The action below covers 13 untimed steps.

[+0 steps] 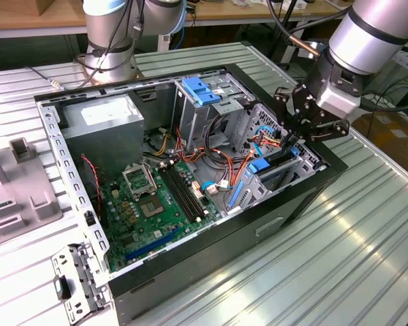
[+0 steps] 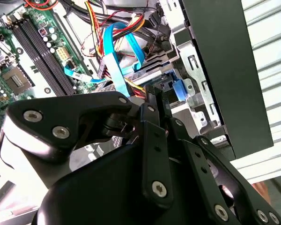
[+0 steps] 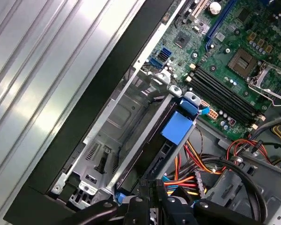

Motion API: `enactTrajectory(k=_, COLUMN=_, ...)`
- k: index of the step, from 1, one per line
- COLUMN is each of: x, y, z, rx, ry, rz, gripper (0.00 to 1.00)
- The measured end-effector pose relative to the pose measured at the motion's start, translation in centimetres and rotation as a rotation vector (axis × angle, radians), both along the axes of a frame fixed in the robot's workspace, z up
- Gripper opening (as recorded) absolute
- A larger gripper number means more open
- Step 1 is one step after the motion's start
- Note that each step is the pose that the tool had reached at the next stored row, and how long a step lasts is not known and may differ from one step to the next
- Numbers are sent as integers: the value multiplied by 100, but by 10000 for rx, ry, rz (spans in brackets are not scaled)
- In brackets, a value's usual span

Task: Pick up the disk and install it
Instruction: 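Insert the first disk wire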

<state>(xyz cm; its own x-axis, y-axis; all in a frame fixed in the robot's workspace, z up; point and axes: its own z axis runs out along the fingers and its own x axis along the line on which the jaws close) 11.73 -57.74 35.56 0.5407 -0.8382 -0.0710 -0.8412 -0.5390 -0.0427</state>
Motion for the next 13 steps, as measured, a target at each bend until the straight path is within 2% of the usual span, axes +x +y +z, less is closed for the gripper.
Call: enactTrajectory(k=13, x=0, y=0, z=-2, rx=0, ry=0, rz=-1024, gripper=17)
